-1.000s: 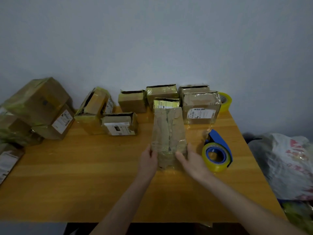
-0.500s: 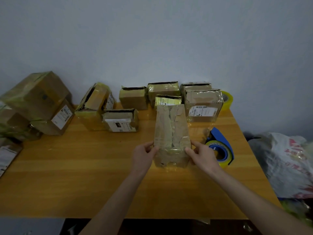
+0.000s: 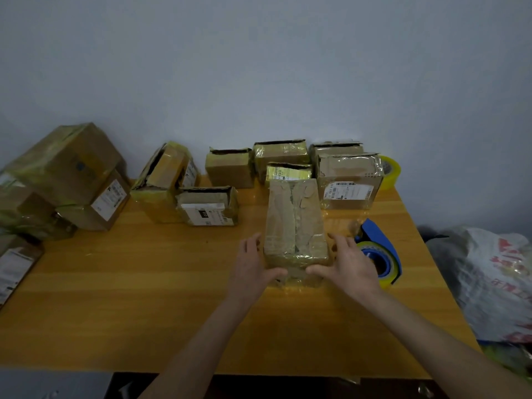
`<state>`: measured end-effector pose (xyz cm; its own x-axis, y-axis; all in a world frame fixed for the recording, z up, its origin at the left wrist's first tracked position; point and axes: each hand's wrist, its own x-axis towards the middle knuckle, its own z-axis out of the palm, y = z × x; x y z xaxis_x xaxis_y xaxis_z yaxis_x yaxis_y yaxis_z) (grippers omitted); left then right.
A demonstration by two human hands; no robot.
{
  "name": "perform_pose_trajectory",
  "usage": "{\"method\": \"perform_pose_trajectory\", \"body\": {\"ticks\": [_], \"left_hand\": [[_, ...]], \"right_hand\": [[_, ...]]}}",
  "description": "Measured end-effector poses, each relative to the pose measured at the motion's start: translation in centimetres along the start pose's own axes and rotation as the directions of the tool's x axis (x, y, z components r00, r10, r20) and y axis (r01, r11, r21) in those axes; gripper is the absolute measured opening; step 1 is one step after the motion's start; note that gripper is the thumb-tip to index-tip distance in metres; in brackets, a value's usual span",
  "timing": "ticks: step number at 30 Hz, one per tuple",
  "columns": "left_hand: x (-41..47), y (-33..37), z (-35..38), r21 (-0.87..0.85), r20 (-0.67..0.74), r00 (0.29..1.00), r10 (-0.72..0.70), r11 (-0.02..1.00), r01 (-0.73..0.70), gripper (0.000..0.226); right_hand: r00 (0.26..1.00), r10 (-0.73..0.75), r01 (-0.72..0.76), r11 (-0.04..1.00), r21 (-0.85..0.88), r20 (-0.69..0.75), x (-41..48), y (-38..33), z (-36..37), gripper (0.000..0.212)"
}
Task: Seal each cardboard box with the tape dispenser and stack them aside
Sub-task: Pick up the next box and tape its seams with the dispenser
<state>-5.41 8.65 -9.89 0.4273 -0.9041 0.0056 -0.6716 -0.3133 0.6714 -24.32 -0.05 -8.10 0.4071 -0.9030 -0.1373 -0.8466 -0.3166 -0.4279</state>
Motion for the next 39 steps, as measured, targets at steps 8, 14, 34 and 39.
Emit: {"method": "perform_pose_trajectory", "body": {"ticks": [8, 14, 34, 39], "left_hand": [[1.5, 1.0, 1.1, 0.032, 0.082, 0.991, 0.105, 0.994, -0.108, 0.107], [1.0, -0.4, 1.0, -0.034, 0.019, 0.967, 0.254, 0.967, -0.253, 0.088], [1.7, 2.7, 0.6, -0.105, -0.055, 0.990, -0.133, 0.986, 0.127, 0.036], [1.6, 3.4, 1.2, -0.150, 0.042, 0.979, -0.199, 0.968, 0.203, 0.064]], "right_hand": [[0.980, -0.198, 0.193, 0.975, -0.111, -0.035, 1.1, -1.2, 1.3, 0.099], [0.916, -0.400, 0.399, 0.915, 0.056, 0.009, 1.2, 1.9, 1.5, 0.084], [0.998, 0.021, -0.039, 0.952, 0.303, 0.062, 2.0, -1.6, 0.6, 0.050], [0.984, 0.106, -0.133, 0.972, 0.194, 0.145, 2.1, -1.6, 1.0, 0.067]]}}
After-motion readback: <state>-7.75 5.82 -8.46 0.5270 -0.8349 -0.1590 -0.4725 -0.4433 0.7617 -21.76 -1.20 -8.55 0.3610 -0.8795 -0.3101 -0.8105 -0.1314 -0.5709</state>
